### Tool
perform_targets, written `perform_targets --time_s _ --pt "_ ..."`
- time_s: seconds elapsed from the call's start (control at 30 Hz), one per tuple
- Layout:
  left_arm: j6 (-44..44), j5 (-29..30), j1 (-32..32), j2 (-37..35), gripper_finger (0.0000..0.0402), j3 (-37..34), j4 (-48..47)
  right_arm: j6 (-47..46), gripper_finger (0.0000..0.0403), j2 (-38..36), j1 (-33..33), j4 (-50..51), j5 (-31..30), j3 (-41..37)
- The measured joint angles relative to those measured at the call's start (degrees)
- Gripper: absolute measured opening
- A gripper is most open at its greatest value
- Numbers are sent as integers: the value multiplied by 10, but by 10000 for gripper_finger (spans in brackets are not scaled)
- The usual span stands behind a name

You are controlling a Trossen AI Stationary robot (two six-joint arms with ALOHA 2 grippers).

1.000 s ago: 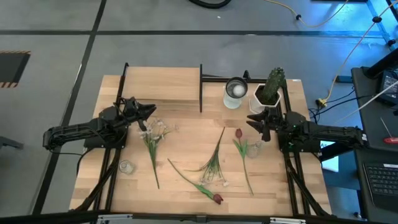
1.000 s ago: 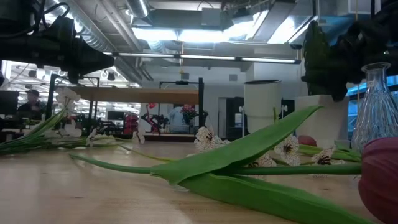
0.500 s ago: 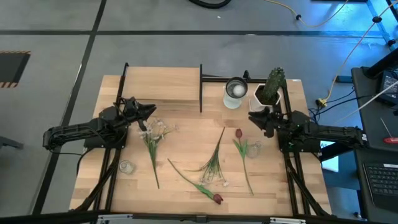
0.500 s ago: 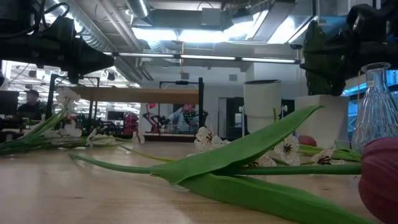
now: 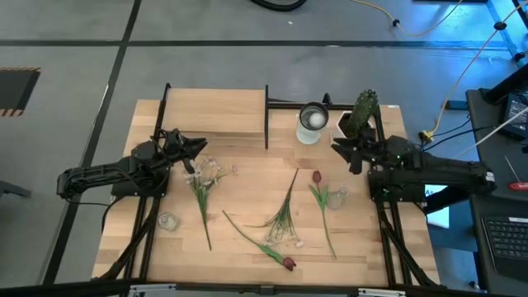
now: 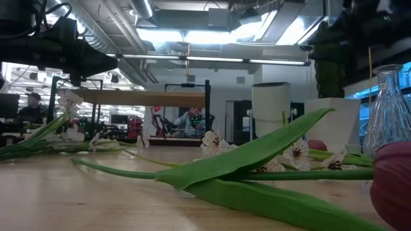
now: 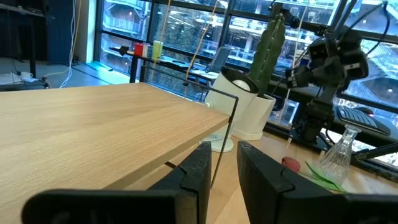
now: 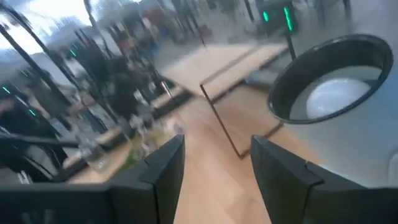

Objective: Pick and place flowers into a vace then onto a shelf
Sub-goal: Put the right red flower into the right transparent vase

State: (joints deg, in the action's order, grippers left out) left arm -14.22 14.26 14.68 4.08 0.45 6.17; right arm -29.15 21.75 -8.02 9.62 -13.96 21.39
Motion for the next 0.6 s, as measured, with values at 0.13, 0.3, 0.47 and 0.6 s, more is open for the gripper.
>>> perform_targets --time_s 0.13,0.3,0.47,0.6 --pt "0 0 0 0 72 0 0 7 185 99 20 80 -1 101" --pt "0 0 0 0 72 0 0 -25 185 236 47 186 -1 240" --pt "0 0 0 0 72 0 0 -142 185 379 72 347 -1 368" --pt "0 0 0 0 72 0 0 -265 185 487 92 470 3 450"
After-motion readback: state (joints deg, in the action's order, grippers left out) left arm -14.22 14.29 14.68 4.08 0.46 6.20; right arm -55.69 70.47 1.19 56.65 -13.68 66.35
